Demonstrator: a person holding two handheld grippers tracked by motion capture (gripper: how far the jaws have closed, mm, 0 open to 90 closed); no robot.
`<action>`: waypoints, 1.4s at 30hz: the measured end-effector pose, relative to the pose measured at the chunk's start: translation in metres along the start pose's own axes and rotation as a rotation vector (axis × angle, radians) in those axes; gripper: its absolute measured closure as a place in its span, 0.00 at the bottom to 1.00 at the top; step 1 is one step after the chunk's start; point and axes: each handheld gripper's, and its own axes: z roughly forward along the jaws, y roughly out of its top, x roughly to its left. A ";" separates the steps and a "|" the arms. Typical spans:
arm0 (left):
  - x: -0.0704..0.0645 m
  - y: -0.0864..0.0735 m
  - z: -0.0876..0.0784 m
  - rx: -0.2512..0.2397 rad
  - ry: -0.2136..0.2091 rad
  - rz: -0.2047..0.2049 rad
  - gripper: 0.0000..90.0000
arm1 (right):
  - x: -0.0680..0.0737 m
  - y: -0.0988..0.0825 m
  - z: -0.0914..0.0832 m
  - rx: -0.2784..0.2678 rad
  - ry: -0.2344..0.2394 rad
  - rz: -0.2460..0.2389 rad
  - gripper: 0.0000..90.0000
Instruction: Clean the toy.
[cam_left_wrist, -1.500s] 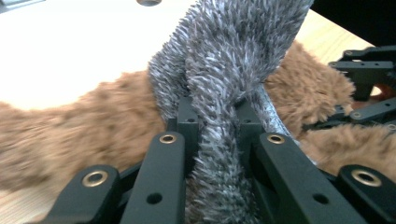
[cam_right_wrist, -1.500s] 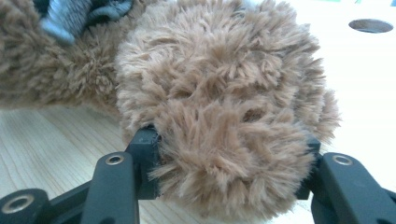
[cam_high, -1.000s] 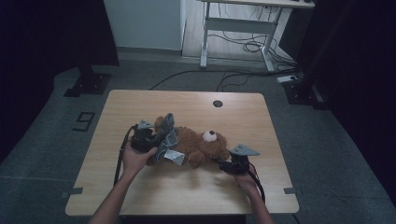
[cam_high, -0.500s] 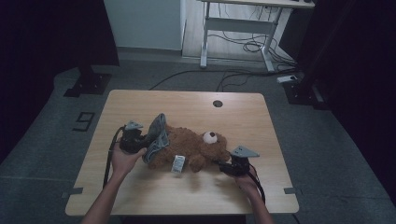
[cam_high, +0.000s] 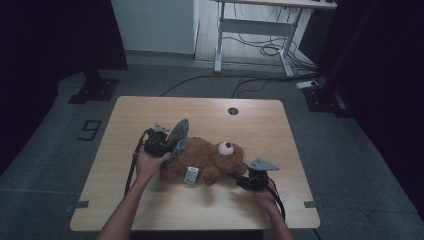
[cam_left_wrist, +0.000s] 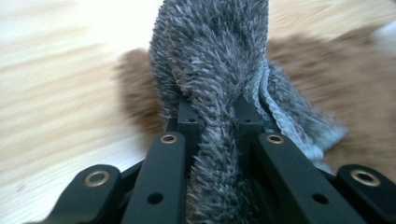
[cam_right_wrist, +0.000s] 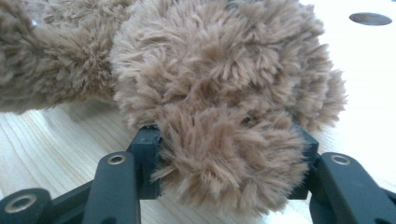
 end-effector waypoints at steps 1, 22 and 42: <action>0.005 -0.005 0.001 0.006 0.010 -0.008 0.87 | 0.000 0.000 0.000 0.002 0.001 0.000 0.51; -0.009 0.017 -0.040 -0.128 -0.098 0.027 0.86 | 0.001 -0.002 -0.002 0.019 -0.001 -0.009 0.51; -0.006 -0.029 0.010 0.000 -0.033 -0.019 0.87 | 0.004 -0.001 -0.001 0.021 -0.007 -0.019 0.51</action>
